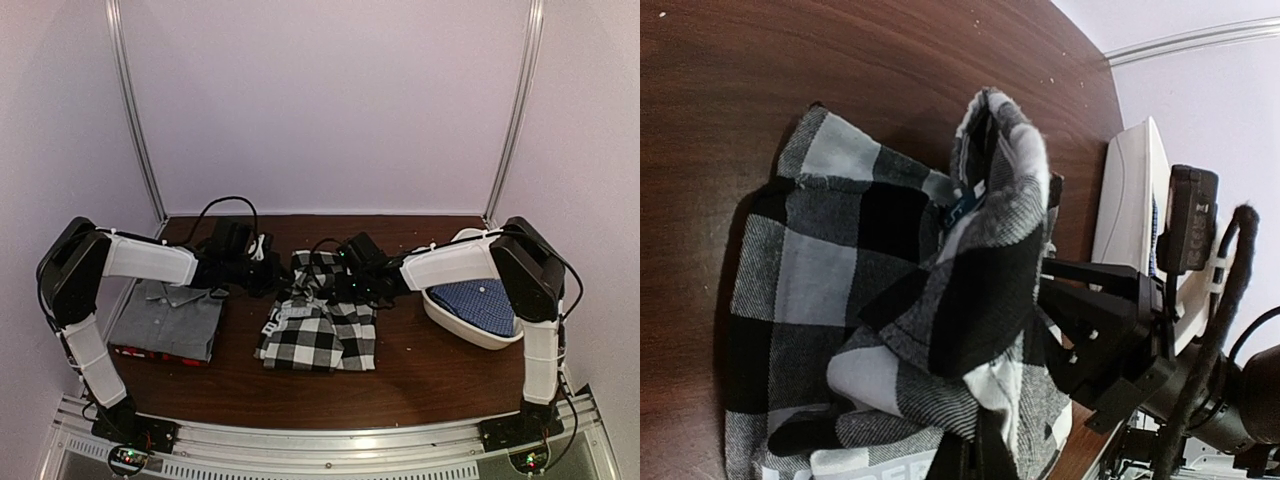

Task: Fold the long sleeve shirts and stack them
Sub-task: Pick up the crumpled shirt from the center of the board.

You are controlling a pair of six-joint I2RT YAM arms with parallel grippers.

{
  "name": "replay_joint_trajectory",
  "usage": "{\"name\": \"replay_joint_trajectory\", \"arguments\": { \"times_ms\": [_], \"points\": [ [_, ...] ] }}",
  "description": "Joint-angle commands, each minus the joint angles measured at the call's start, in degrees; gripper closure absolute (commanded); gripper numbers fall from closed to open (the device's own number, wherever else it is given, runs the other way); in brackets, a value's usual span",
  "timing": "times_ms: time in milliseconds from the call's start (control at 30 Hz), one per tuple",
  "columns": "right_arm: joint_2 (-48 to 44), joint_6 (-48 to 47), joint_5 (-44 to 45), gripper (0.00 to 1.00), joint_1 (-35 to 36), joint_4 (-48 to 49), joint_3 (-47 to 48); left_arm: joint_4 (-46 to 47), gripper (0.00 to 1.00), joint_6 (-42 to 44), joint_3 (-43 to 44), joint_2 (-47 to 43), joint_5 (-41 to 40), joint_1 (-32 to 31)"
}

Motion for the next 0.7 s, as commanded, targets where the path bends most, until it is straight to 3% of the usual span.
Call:
{"name": "replay_joint_trajectory", "arguments": {
  "times_ms": [0, 33, 67, 367, 667],
  "points": [
    [-1.02, 0.02, 0.69, 0.87, -0.25, -0.78, 2.07, -1.11, 1.0, 2.85, 1.25, -3.12, -2.36, 0.0],
    [-1.54, -0.13, 1.07, 0.96, -0.23, -1.31, 2.34, -1.62, 1.0, 3.12, 1.33, -3.54, -2.87, 0.0],
    [-2.24, -0.4, 1.42, 1.0, -0.22, -2.43, 2.64, -2.14, 1.0, 3.47, 1.46, -3.97, -3.26, 0.0],
    [-14.73, -3.89, 7.36, 1.0, -0.27, -7.7, 2.91, -11.48, 1.0, 9.27, 4.58, -12.02, -9.68, 0.0],
    [-27.55, -9.53, 13.94, 1.0, -0.23, -14.29, 7.92, -18.99, 1.0, 19.63, 13.58, -23.75, -13.14, 0.01]
  ]
}}
